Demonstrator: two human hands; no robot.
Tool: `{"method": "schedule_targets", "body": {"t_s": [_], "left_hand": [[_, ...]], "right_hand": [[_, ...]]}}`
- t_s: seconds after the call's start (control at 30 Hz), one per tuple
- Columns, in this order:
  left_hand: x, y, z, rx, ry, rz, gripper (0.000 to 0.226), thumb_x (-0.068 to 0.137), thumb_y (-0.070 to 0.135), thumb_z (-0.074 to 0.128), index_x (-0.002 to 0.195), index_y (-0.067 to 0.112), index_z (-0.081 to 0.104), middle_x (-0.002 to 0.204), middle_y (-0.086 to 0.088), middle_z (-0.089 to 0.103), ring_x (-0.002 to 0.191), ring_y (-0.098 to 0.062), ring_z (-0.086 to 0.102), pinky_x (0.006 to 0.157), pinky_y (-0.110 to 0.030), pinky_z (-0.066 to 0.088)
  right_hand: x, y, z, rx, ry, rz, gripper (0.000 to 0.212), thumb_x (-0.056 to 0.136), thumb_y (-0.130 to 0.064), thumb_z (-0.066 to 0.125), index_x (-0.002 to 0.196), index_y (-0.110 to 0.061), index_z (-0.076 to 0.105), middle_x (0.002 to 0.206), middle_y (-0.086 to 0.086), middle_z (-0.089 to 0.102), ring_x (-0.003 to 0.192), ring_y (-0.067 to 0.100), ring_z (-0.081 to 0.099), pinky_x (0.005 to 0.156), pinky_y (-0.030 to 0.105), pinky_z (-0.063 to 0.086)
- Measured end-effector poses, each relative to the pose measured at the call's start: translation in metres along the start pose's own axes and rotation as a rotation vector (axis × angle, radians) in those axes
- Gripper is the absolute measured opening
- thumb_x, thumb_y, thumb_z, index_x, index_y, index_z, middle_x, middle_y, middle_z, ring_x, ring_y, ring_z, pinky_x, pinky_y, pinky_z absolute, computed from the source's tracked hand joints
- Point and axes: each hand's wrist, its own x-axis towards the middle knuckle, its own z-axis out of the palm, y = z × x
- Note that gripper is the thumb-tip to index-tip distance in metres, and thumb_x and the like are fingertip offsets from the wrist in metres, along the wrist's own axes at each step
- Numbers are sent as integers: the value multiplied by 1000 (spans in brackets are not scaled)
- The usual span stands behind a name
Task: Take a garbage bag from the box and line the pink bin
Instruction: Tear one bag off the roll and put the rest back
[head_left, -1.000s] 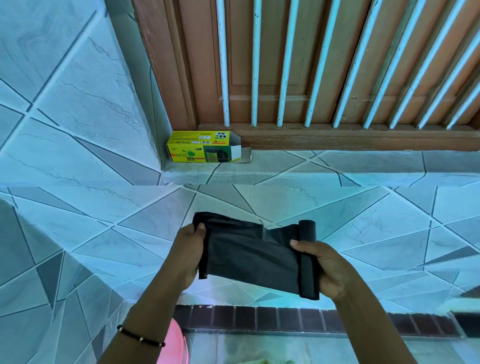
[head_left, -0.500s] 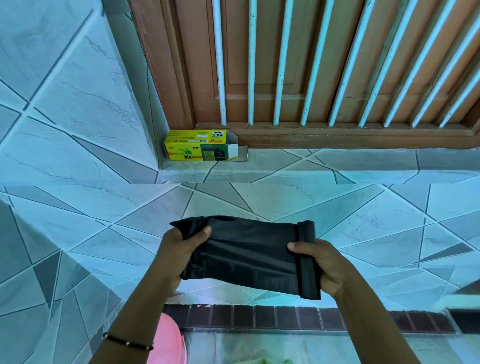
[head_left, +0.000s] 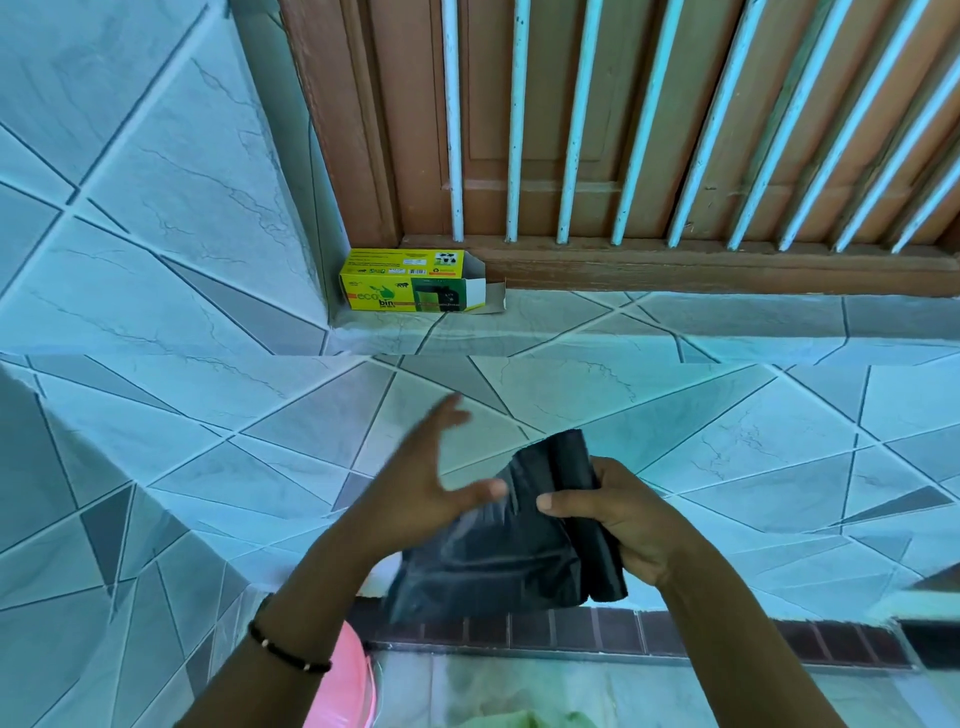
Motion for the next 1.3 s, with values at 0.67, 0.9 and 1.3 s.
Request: {"method": "schedule_targets", "body": {"t_s": [0.67,0.9,1.3], "left_hand": [[9,-3,-24,-41,-176,4,31,82,34,67,66,6,67,61,-3,55,56,-5,49,53,-14,34],[11,-12,-39,2,-134,-9,29,80,33,69,56,16,64,49,8,52,48,0,47,49,-9,32],[13,-7,-9,-165,-286,-42,31,74,45,72,101,35,63,100,10,71,95,1,65,87,-18,47]], "right_hand": [[-3,-4,-26,229,-65,132,43,52,-18,83,88,-1,69,89,16,73,76,24,71,72,32,58],[0,2,-33,366,26,164,69,28,-20,93,91,-2,71,92,16,72,77,27,70,73,35,59],[5,3,-10,86,-81,63,38,68,-5,71,105,1,67,105,20,70,94,30,67,84,36,55]]}}
